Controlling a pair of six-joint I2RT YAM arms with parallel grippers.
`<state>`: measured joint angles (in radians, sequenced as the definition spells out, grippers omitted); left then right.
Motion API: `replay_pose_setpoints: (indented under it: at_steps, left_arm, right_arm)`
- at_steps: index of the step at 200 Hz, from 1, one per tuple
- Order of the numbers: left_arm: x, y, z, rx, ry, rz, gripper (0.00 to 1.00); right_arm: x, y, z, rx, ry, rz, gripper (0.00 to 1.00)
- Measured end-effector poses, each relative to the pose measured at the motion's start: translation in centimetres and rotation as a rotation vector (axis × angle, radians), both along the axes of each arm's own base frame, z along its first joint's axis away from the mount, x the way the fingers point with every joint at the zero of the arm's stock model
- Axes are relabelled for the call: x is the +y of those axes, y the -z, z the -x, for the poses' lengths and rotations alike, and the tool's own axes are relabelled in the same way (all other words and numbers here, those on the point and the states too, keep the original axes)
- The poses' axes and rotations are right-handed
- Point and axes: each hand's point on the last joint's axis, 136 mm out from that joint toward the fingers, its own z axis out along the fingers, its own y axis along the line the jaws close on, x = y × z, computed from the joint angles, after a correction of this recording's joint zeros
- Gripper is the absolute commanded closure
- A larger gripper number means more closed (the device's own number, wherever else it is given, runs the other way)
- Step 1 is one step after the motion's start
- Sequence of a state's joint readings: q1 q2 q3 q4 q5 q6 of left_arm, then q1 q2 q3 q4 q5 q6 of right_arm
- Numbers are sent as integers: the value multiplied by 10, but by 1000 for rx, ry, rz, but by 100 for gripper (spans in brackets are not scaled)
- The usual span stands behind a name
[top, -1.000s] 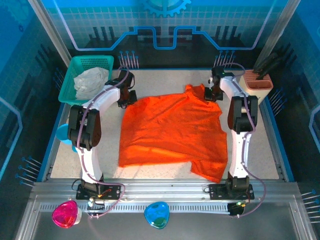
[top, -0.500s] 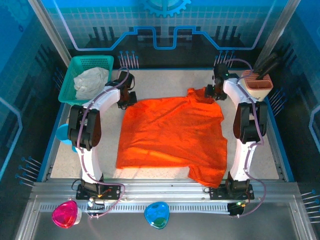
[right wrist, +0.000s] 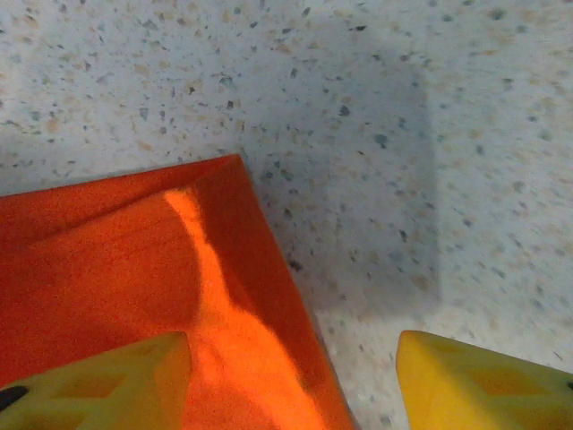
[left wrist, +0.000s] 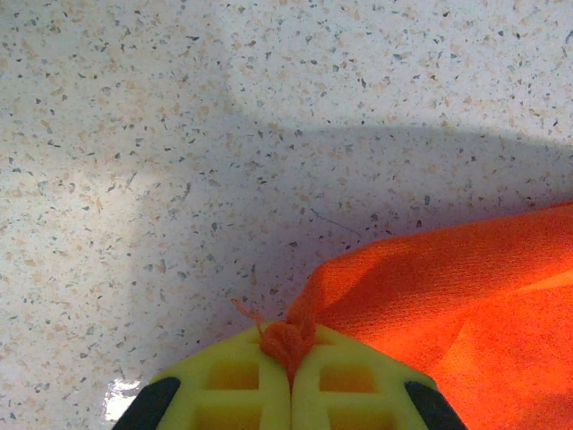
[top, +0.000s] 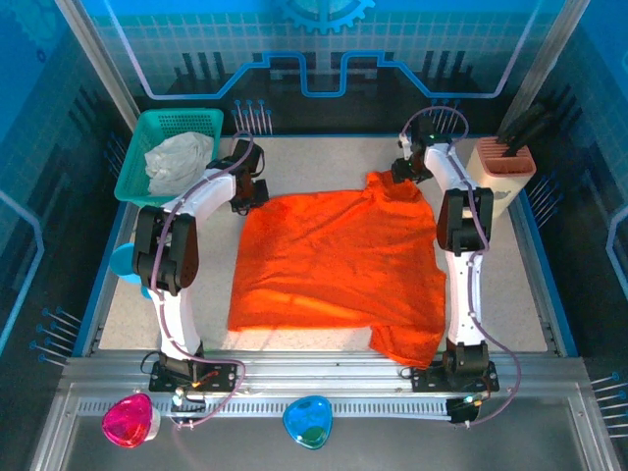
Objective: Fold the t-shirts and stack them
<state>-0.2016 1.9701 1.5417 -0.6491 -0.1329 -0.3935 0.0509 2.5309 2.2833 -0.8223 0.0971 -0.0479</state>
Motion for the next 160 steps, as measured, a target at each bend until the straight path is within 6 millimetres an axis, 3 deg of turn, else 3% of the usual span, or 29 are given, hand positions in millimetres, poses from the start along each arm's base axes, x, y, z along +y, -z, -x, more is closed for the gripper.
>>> replay_pose_setpoints:
  at_steps: [62, 97, 141, 160]
  left_arm:
    - [0, 0, 0, 1, 1, 0, 100]
    - [-2, 0, 1, 1, 4, -1, 100]
    - [-2, 0, 1, 1, 5, -1, 100]
    - [-2, 0, 1, 1, 5, -1, 100]
  right_arm:
    - [11, -8, -14, -34, -55, -39, 41]
    - [14, 9, -14, -6, -64, -55, 47]
    - [18, 7, -26, -33, -63, -72, 59]
    - [20, 8, -27, -33, -66, -87, 73]
